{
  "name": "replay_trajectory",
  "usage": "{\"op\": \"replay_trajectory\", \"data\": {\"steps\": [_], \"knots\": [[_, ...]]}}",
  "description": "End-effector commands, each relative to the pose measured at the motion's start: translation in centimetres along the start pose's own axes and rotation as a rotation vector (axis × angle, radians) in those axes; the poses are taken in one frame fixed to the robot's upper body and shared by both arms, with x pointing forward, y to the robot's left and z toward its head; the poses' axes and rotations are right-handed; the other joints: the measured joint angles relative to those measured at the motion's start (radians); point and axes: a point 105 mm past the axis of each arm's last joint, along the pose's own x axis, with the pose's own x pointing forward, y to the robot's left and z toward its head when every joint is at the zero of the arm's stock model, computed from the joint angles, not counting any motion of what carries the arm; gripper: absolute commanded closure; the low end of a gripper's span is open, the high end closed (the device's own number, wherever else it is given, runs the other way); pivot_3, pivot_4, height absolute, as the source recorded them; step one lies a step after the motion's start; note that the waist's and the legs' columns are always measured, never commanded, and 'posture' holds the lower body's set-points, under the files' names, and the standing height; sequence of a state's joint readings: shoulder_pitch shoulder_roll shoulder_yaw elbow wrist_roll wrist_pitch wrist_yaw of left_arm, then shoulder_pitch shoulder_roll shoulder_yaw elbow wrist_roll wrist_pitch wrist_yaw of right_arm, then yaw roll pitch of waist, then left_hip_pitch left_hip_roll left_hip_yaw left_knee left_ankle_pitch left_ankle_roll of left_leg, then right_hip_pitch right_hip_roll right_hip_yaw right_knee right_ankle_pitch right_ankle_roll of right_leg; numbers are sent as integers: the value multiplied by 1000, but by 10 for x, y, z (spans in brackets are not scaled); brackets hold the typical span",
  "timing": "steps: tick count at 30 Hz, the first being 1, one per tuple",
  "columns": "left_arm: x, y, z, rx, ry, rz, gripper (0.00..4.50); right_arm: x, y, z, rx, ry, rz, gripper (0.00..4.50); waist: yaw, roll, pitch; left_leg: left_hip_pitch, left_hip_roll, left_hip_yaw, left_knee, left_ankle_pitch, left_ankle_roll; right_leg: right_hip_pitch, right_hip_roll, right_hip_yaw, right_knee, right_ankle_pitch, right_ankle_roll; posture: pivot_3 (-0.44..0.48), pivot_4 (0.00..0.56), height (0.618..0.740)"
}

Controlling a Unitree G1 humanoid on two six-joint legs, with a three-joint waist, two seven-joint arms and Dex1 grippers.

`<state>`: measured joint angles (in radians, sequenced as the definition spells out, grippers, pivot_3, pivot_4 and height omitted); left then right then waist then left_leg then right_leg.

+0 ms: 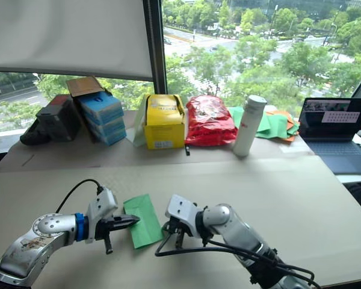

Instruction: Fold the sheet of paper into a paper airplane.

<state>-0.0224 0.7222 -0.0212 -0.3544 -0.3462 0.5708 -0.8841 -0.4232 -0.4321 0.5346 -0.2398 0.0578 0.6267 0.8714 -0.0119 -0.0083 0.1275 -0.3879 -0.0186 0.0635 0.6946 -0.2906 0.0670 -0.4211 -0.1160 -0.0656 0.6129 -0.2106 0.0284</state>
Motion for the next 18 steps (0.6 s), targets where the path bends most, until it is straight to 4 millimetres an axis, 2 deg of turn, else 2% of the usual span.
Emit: {"op": "replay_trajectory", "data": {"steps": [1, 4, 8, 13, 16, 18], "knots": [[2, 1, -16, -4, 33, 32, 4500, 1, 3, -5, 17, 28, 27, 4452, 0, 0, 0, 0, 0, 0, 0, 0, 0, 0, 0, 0, 0, 0, 0, 0, 150, 740], [3, 1, -21, -17, 30, 41, 4500, 0, -6, 4, -11, -4, 12, 4452, 0, 0, 0, 1, 0, 0, 0, 0, 0, 0, 0, 0, 0, 0, 0, 0, 150, 740], [3, -4, -27, -23, 43, 30, 4500, 0, -28, 27, -42, -78, -27, 4452, 0, 1, 0, 1, 0, 0, 0, 0, 0, -1, -6, 0, 0, 0, 0, 0, 150, 740], [5, -10, -30, -25, 53, 20, 4500, 10, -50, 57, -96, -153, -19, 4452, -1, 1, 1, 0, -1, 0, -1, 0, 0, -1, -7, 0, 1, 0, 0, 0, 150, 740], [7, -11, -28, -20, 49, 19, 4500, 22, -49, 65, -117, -183, 35, 4452, -1, 2, 1, 1, -2, -1, -1, 0, 0, -1, -6, -1, 1, 0, 0, 0, 150, 740], [7, -11, -27, -14, 49, 20, 4500, 30, -45, 62, -126, -177, 70, 4452, -1, 2, 1, 1, -2, -1, -1, 0, 0, -1, -5, -1, 1, 0, 0, 0, 150, 740]]}}
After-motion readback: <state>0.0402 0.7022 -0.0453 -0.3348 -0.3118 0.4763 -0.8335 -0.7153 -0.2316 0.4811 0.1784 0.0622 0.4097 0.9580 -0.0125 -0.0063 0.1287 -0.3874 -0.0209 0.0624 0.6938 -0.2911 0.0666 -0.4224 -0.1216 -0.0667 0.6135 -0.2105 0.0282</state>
